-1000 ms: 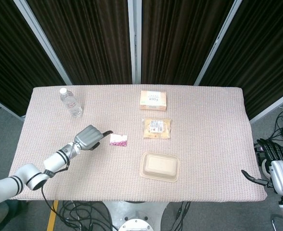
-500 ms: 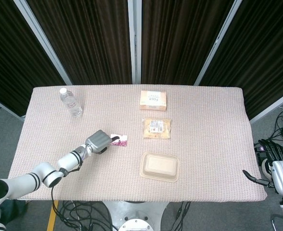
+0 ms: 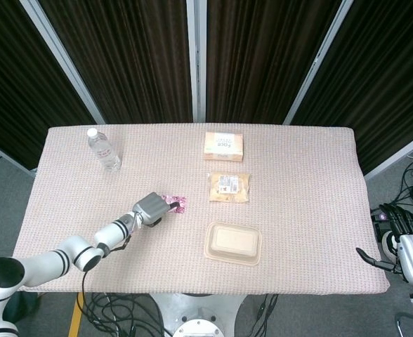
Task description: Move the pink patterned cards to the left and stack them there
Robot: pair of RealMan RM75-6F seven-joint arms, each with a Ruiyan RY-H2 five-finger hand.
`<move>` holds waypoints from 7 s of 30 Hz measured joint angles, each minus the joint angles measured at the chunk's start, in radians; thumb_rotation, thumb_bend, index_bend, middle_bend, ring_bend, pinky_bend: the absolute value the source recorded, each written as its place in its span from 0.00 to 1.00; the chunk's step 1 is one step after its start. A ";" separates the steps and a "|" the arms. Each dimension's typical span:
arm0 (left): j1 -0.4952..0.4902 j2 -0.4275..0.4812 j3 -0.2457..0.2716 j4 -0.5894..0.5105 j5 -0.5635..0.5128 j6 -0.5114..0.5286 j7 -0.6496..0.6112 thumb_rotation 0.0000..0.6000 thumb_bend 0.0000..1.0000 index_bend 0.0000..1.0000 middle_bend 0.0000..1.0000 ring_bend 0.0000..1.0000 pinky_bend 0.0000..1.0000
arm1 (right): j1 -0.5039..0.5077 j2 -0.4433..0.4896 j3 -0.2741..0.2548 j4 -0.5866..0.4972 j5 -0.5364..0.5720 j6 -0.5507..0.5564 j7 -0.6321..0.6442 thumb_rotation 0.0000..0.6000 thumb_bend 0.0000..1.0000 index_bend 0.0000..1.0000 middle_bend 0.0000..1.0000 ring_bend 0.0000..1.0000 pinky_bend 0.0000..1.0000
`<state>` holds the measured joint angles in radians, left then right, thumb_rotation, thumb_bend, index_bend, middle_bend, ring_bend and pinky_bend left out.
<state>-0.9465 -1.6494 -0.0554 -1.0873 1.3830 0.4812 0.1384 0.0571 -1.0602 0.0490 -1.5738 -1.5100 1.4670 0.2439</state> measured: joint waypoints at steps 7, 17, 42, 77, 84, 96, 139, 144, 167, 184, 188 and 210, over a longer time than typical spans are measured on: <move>0.008 0.065 0.020 -0.069 -0.071 -0.008 0.074 1.00 0.54 0.22 0.81 0.86 0.85 | 0.005 -0.003 0.002 -0.001 -0.004 -0.002 -0.001 0.43 0.09 0.07 0.08 0.00 0.04; 0.027 0.148 0.080 -0.140 -0.181 -0.011 0.173 1.00 0.54 0.24 0.81 0.86 0.84 | 0.005 0.003 0.003 -0.011 -0.008 0.002 -0.008 0.43 0.09 0.07 0.07 0.00 0.04; 0.037 0.200 0.071 -0.260 -0.310 0.151 0.279 1.00 0.54 0.25 0.81 0.85 0.84 | -0.008 0.008 0.000 -0.007 -0.010 0.021 0.002 0.44 0.09 0.07 0.08 0.00 0.04; -0.085 0.052 0.071 -0.221 -0.405 0.118 0.394 1.00 0.54 0.25 0.81 0.85 0.84 | -0.014 0.007 -0.001 0.009 0.001 0.013 0.018 0.43 0.09 0.07 0.08 0.00 0.04; -0.089 0.042 0.090 -0.197 -0.432 0.114 0.407 1.00 0.54 0.25 0.81 0.85 0.84 | -0.019 0.008 -0.002 0.009 0.002 0.018 0.018 0.43 0.09 0.07 0.08 0.00 0.04; -0.103 0.022 0.096 -0.100 -0.508 0.094 0.408 1.00 0.54 0.25 0.81 0.85 0.84 | -0.020 0.010 0.000 0.005 0.003 0.017 0.012 0.43 0.09 0.07 0.08 0.00 0.04; -0.126 -0.078 0.027 -0.028 -0.600 0.174 0.401 1.00 0.26 0.32 0.81 0.86 0.84 | -0.036 0.017 -0.001 0.002 0.009 0.026 0.015 0.43 0.09 0.07 0.07 0.00 0.04; -0.133 -0.095 0.026 -0.005 -0.646 0.163 0.431 1.00 0.26 0.33 0.81 0.86 0.84 | -0.034 0.015 0.000 0.007 0.011 0.023 0.019 0.44 0.09 0.07 0.08 0.00 0.04; -0.125 -0.118 0.031 -0.006 -0.646 0.186 0.456 1.00 0.27 0.39 0.81 0.86 0.84 | -0.037 0.016 0.000 0.009 0.016 0.017 0.017 0.43 0.09 0.07 0.08 0.00 0.04; -0.102 -0.149 0.019 0.041 -0.603 0.191 0.447 1.00 0.27 0.40 0.81 0.86 0.84 | -0.036 0.017 0.000 0.006 0.020 0.011 0.016 0.44 0.09 0.07 0.08 0.00 0.05; -0.098 -0.157 0.015 0.051 -0.595 0.195 0.445 1.00 0.27 0.44 0.82 0.86 0.84 | -0.037 0.017 0.000 0.007 0.020 0.012 0.017 0.44 0.09 0.07 0.08 0.00 0.05; -0.016 0.006 -0.026 -0.151 -0.682 0.303 0.450 1.00 0.27 0.46 0.82 0.86 0.84 | -0.035 0.016 0.002 0.010 -0.002 0.024 0.034 0.44 0.09 0.07 0.08 0.00 0.05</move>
<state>-0.9624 -1.6435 -0.0818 -1.2385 0.7005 0.7841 0.5879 0.0225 -1.0443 0.0507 -1.5633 -1.5124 1.4914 0.2780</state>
